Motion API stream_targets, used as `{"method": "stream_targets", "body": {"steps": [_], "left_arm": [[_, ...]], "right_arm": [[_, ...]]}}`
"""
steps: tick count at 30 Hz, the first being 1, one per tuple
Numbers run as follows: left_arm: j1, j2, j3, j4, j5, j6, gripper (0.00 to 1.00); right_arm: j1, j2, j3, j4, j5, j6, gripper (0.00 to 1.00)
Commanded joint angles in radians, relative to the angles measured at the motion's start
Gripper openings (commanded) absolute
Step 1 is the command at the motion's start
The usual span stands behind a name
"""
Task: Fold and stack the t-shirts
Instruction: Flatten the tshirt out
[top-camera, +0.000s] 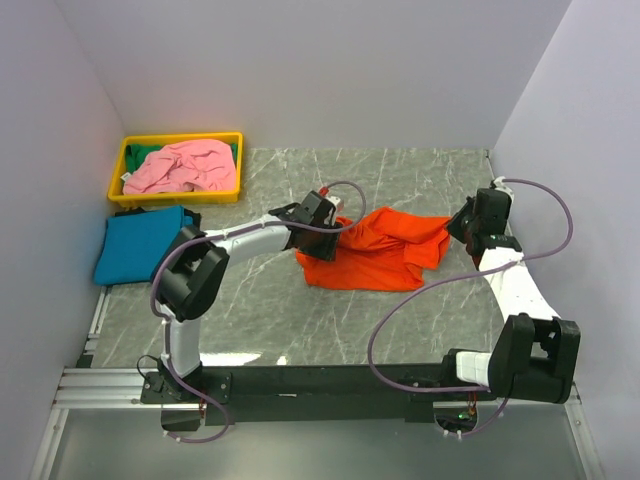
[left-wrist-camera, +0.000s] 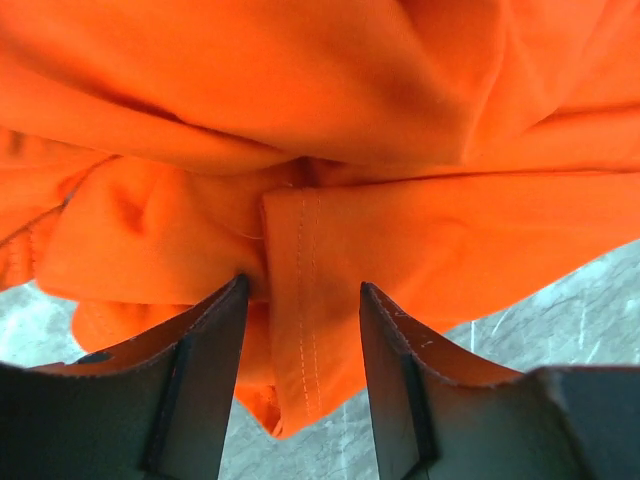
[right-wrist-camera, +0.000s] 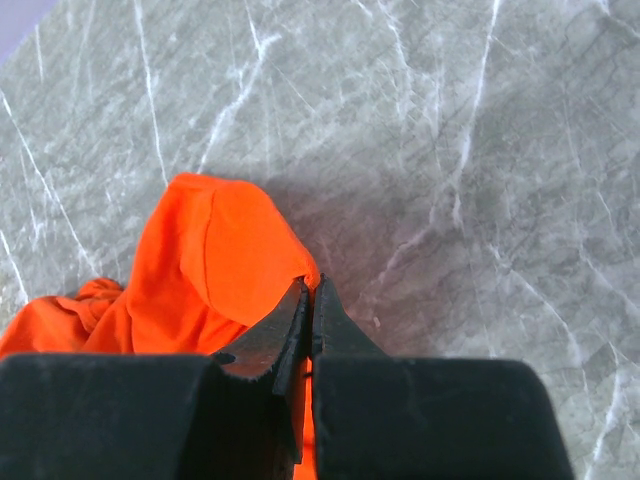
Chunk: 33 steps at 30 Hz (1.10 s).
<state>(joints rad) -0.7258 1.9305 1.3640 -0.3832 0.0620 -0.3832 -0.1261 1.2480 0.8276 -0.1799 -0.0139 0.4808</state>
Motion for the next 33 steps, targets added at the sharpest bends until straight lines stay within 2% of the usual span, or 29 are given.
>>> {"method": "stream_targets", "body": {"steps": [1, 6, 8, 10, 12, 13, 14, 17, 22, 27, 33], "left_arm": [[-0.018, 0.008, 0.047, 0.009, 0.004, -0.003, 0.54], [-0.027, 0.027, 0.060, 0.012, 0.021, -0.013, 0.48], [-0.032, 0.013, 0.055, 0.027, 0.022, -0.010, 0.39], [-0.034, 0.004, 0.055, 0.029, 0.021, -0.002, 0.35], [-0.035, -0.014, 0.053, 0.027, 0.013, 0.003, 0.24], [-0.035, -0.022, 0.050, 0.026, -0.004, 0.007, 0.20], [-0.035, -0.040, 0.047, 0.023, -0.016, 0.010, 0.11], [-0.026, -0.091, 0.023, 0.017, -0.095, 0.027, 0.01], [0.080, -0.214, -0.003, -0.012, -0.157, 0.079, 0.01], [0.195, -0.402, -0.032, -0.036, -0.284, 0.167, 0.01], [0.275, -0.654, -0.201, 0.036, -0.419, 0.159, 0.01]], "right_arm": [[-0.021, -0.016, -0.015, 0.045, -0.023, -0.016, 0.00], [-0.032, -0.021, -0.025, 0.051, -0.035, -0.018, 0.00], [-0.036, -0.018, -0.025, 0.053, -0.040, -0.021, 0.00], [-0.040, -0.015, -0.024, 0.051, -0.044, -0.019, 0.00], [-0.047, -0.013, -0.021, 0.051, -0.044, -0.018, 0.00], [-0.047, -0.013, -0.019, 0.051, -0.044, -0.016, 0.00], [-0.050, -0.012, -0.018, 0.051, -0.044, -0.018, 0.00], [-0.067, -0.012, -0.005, 0.042, -0.043, -0.011, 0.00], [-0.144, -0.012, 0.041, 0.011, -0.038, 0.010, 0.00], [-0.217, -0.050, 0.054, 0.013, -0.035, 0.065, 0.00], [-0.265, -0.180, -0.073, 0.065, -0.005, 0.134, 0.00]]}}
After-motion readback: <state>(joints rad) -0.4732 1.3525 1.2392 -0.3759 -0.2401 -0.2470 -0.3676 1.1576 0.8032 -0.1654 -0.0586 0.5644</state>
